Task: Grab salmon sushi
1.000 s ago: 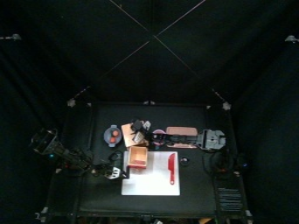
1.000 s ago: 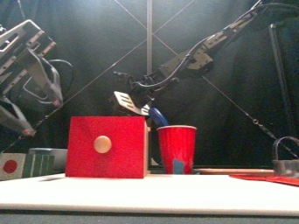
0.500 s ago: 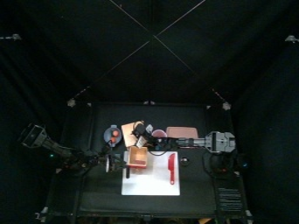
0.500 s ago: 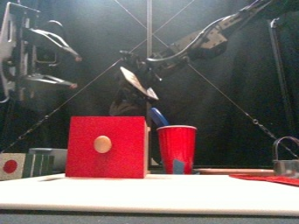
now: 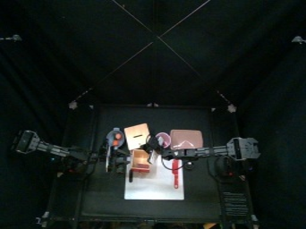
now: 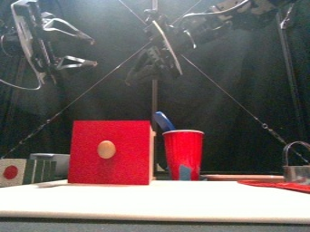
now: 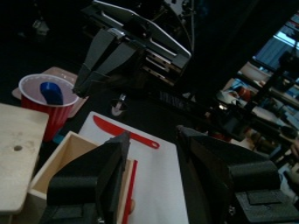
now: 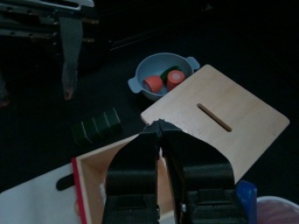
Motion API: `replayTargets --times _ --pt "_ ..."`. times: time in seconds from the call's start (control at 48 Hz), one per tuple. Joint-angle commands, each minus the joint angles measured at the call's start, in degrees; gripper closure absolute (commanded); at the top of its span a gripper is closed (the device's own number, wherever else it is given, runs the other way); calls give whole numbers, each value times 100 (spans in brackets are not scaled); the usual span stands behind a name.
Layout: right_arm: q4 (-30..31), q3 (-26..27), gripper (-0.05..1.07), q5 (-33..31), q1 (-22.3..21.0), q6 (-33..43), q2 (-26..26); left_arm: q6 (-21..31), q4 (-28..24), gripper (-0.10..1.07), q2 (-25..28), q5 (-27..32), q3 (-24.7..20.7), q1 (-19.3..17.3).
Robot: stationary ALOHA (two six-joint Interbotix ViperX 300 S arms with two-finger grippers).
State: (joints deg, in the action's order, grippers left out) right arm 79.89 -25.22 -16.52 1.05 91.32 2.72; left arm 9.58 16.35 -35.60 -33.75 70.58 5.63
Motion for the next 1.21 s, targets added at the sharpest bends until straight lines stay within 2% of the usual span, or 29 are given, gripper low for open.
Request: replayTargets --times 0.0,0.104,0.125,0.354,0.583,0.667,0.792,0.938,1.188 --pt "9 -53 74 18 35 18 378 -9 -35 13 -53 185 -53 -141" --pt "-9 -193 74 18 44 18 510 -18 -53 13 -53 343 -53 -229" --pt "0 -352 74 18 44 18 624 -18 -97 13 -53 457 -18 -264" --pt "-97 -246 72 35 79 44 483 -88 -264 13 -53 413 -158 -475" --pt "-1072 -132 68 615 62 0 114 -88 -483 13 -62 483 -158 -835" --pt "-1362 -167 61 905 53 0 62 -88 -589 13 -62 519 -149 -967" --pt "-1688 -193 45 932 53 0 -79 -88 -765 13 -62 633 -185 -1178" --pt "-1696 -237 25 958 9 -9 -114 -88 -993 13 -62 677 -246 -1512" --pt "-1160 -264 22 1020 -193 -18 -132 -70 -1169 13 -53 747 -396 -1802"
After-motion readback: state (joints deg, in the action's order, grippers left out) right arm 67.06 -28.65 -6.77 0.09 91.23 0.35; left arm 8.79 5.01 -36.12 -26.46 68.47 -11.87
